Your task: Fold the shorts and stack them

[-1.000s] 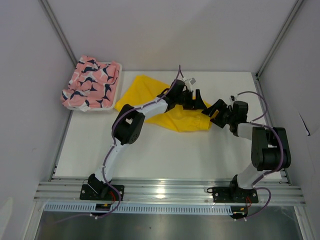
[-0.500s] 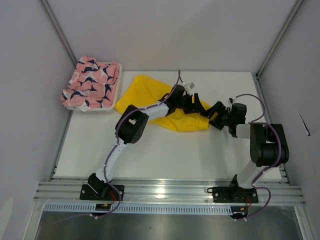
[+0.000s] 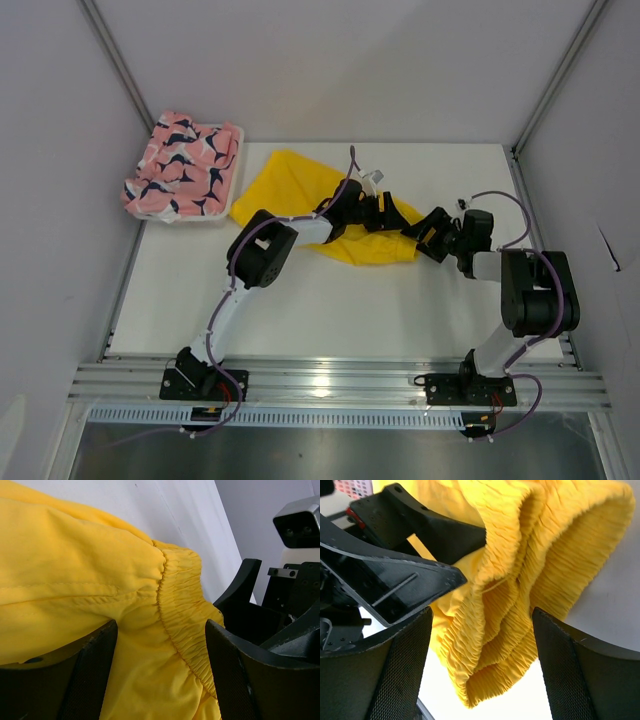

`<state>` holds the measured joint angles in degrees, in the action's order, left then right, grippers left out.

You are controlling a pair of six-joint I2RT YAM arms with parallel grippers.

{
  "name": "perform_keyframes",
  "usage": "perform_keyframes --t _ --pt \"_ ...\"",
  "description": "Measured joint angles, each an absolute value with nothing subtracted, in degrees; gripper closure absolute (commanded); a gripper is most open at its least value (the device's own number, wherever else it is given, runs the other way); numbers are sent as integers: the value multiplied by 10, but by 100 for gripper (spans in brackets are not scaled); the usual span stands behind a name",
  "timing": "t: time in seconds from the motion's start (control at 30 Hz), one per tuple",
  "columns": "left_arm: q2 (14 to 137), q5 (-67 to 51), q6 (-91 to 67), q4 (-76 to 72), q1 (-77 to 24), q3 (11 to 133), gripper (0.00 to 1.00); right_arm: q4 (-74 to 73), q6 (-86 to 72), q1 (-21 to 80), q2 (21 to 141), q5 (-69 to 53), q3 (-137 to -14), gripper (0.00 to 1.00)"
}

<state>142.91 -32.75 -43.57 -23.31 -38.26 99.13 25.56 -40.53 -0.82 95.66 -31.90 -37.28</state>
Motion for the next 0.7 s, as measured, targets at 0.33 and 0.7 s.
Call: perform_keyframes --t 0.33,0.7 --pt "1428 -327 -436 -257 -383 978 24 221 -392 23 877 -263 -355 17" --pt "1427 -327 -436 -267 -383 972 24 214 -386 29 888 -249 -355 16"
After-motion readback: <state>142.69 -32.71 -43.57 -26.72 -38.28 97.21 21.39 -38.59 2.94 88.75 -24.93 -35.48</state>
